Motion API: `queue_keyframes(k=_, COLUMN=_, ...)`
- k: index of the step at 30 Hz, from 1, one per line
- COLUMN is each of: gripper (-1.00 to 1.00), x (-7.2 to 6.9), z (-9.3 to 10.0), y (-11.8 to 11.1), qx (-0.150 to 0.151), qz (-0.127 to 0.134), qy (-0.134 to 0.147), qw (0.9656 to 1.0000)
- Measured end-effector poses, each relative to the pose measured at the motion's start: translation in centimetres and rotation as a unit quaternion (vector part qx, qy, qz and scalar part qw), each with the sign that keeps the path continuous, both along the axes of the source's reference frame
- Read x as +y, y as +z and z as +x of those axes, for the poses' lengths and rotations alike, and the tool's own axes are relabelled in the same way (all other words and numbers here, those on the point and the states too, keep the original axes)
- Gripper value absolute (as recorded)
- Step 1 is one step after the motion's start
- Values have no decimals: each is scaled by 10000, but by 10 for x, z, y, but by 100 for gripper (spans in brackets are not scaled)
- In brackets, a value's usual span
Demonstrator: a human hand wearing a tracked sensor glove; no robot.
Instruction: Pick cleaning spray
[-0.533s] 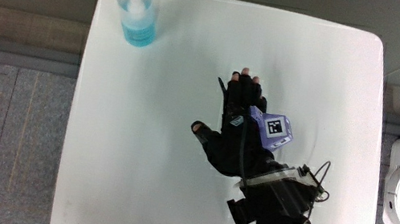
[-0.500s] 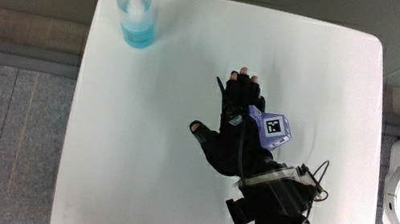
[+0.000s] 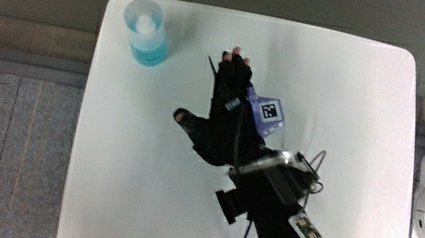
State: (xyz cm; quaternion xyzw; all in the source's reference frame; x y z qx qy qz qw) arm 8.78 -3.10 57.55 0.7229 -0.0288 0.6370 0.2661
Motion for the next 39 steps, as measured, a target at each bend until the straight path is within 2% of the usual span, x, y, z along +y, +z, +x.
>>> queue_keyframes(k=1, gripper=0, x=-3, z=-2, y=5, qx=63, qz=143, qy=-77, qw=9998)
queue_keyframes(k=2, gripper=0, x=-5, z=-5, y=4, qx=-74, qz=187, qy=-68, qw=9998)
queue_keyframes(k=3, gripper=0, x=-9, z=-6, y=13, qx=-34, qz=518, qy=-87, qw=9986)
queue_keyframes(k=4, gripper=0, x=-11, z=-7, y=11, qx=-163, qz=449, qy=-22, qw=9989)
queue_keyframes(k=5, gripper=0, x=-14, z=-6, y=16, qx=-53, qz=469, qy=-37, qw=9989)
queue_keyframes(k=6, gripper=0, x=-16, z=-8, y=13, qx=-188, qz=458, qy=62, qw=9988)
queue_keyframes(k=8, gripper=0, x=-21, z=-7, y=18, qx=-194, qz=341, qy=91, qw=9992)
queue_keyframes(k=9, gripper=0, x=-24, z=-8, y=16, qx=-414, qz=477, qy=144, qw=9979)
queue_keyframes(k=10, gripper=0, x=-26, z=-9, y=15, qx=-428, qz=175, qy=205, qw=9987)
queue_keyframes(k=11, gripper=0, x=-29, z=-9, y=18, qx=-355, qz=167, qy=207, qw=9990)
queue_keyframes(k=13, gripper=0, x=-36, z=-11, y=24, qx=-529, qz=205, qy=203, qw=9982)
queue_keyframes(k=14, gripper=0, x=-38, z=-13, y=15, qx=-626, qz=104, qy=262, qw=9976)
queue_keyframes(k=15, gripper=0, x=-41, z=-14, y=16, qx=-576, qz=-2, qy=232, qw=9981)
queue_keyframes(k=16, gripper=0, x=-43, z=-16, y=14, qx=-624, qz=48, qy=250, qw=9977)
queue_keyframes(k=17, gripper=0, x=-45, z=-17, y=13, qx=-693, qz=-74, qy=254, qw=9972)
queue_keyframes(k=19, gripper=0, x=-49, z=-20, y=13, qx=-860, qz=-87, qy=253, qw=9959)
queue_keyframes(k=21, gripper=0, x=-51, z=-23, y=11, qx=-935, qz=-131, qy=291, qw=9951)
queue_keyframes(k=22, gripper=0, x=-52, z=-23, y=14, qx=-862, qz=-182, qy=256, qw=9958)
queue_keyframes(k=26, gripper=0, x=-57, z=-24, y=12, qx=-956, qz=-80, qy=293, qw=9950)
queue_keyframes(k=28, gripper=0, x=-58, z=-25, y=4, qx=-1029, qz=-76, qy=304, qw=9942)
queue_keyframes(k=30, gripper=0, x=-60, z=-25, y=10, qx=-1026, qz=-73, qy=297, qw=9943)
queue_keyframes(k=34, gripper=0, x=-60, z=-24, y=9, qx=-1187, qz=-76, qy=247, qw=9926)
queue_keyframes(k=39, gripper=24, x=-65, z=-25, y=11, qx=-1194, qz=35, qy=185, qw=9927)
